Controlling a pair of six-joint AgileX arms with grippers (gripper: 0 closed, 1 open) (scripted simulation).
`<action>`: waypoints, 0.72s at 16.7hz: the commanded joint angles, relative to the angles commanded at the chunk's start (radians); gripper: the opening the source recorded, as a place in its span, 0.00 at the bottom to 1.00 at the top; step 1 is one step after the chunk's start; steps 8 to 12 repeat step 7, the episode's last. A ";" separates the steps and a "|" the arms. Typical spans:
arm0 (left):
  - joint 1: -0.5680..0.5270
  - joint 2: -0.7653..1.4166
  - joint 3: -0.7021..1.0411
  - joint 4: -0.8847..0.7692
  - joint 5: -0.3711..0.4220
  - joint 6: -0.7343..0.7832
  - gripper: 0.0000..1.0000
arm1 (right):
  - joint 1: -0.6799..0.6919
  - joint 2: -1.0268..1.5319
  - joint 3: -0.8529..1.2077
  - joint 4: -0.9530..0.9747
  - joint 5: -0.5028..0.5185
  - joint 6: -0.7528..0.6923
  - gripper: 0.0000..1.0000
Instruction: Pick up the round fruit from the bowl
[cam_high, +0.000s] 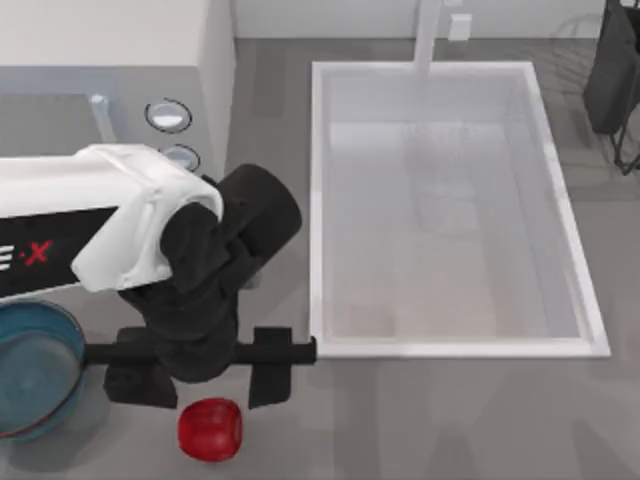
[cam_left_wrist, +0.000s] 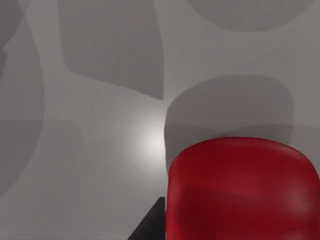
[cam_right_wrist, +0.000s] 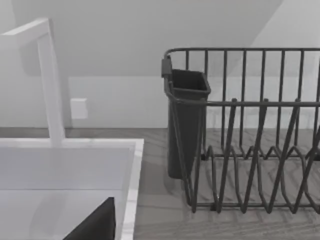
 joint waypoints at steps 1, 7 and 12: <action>0.000 0.000 0.000 0.000 0.000 0.000 0.98 | 0.000 0.000 0.000 0.000 0.000 0.000 1.00; 0.000 0.000 0.000 0.000 0.000 0.000 1.00 | 0.000 0.000 0.000 0.000 0.000 0.000 1.00; 0.000 0.000 0.000 0.000 0.000 0.000 1.00 | 0.000 0.000 0.000 0.000 0.000 0.000 1.00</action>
